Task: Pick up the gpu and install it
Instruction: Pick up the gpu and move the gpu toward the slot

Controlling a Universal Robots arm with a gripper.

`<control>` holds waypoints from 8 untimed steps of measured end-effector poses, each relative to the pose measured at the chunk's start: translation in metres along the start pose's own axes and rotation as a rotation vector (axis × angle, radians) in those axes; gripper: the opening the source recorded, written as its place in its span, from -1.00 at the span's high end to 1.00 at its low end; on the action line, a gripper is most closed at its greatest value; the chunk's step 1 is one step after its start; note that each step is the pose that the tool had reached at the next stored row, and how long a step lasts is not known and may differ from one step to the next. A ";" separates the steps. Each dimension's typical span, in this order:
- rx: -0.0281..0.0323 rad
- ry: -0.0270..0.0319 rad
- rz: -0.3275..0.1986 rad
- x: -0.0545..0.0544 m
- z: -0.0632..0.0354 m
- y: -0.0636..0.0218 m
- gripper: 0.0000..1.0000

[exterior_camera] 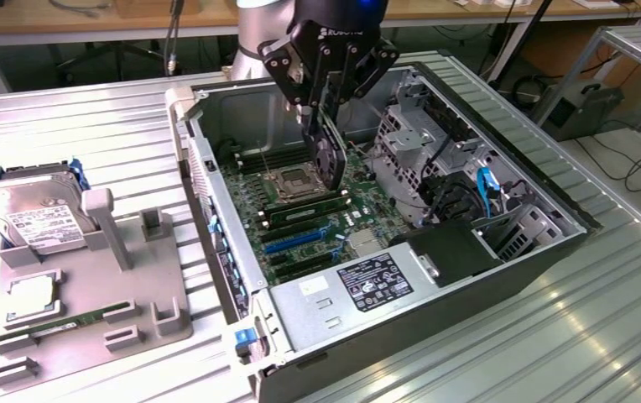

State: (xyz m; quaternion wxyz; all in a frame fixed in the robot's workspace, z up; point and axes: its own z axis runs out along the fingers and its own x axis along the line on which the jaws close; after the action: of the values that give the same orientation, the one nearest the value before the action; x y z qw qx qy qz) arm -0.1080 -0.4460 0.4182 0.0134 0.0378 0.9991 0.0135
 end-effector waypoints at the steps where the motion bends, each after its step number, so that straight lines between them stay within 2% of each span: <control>1: -0.0001 0.0000 0.000 0.000 0.0002 0.0000 0.47; 8: 0.0002 0.0000 0.000 0.000 0.0021 0.0000 0.47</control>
State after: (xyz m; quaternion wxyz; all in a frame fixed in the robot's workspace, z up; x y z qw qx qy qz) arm -0.1075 -0.4460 0.4162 0.0134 0.0377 0.9991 0.0134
